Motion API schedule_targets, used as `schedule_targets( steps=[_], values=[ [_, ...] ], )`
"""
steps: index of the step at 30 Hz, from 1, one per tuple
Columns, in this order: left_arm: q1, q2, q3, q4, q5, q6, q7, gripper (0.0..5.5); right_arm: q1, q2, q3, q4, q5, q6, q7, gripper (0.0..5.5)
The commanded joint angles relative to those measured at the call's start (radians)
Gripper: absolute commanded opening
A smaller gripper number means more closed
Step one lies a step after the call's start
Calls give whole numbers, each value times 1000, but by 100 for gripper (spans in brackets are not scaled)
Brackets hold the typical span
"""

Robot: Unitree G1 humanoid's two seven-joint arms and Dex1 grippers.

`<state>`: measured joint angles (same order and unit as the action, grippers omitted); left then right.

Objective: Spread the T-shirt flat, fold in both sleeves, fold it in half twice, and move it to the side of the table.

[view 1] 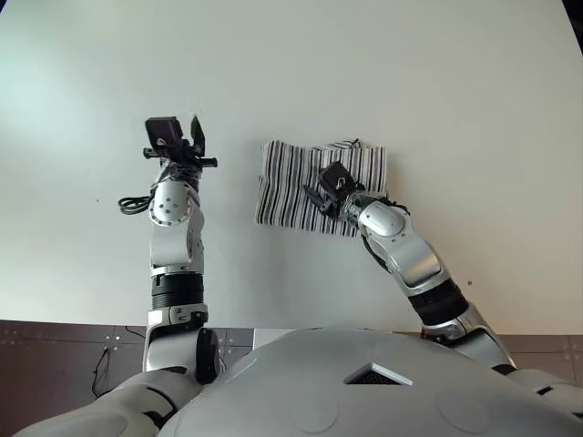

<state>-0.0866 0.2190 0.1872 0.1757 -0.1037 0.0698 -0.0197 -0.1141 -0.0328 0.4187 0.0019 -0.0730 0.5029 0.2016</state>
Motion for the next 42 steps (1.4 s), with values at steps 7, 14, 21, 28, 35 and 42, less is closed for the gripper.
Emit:
schedule_targets(
  steps=[7,14,21,28,35,42],
  values=[
    [-13,-48,96,47,14,-92,132,187,-197,-48,-742,393,125,2,-556,238],
    [30,-85,106,45,22,-127,184,187,-253,-151,-759,535,115,-164,-535,238],
    [-198,-94,105,30,123,-151,386,187,-390,-126,-546,276,-88,-437,-583,238],
    [-347,-114,40,-79,137,-33,368,187,-391,-23,-413,261,-142,-497,-562,238],
    [-390,-127,-40,-51,133,8,290,187,-428,74,-388,278,-138,-473,-583,238],
    [-427,-186,-122,-78,128,32,229,187,-463,73,-352,320,-143,-513,-520,238]
  ],
)
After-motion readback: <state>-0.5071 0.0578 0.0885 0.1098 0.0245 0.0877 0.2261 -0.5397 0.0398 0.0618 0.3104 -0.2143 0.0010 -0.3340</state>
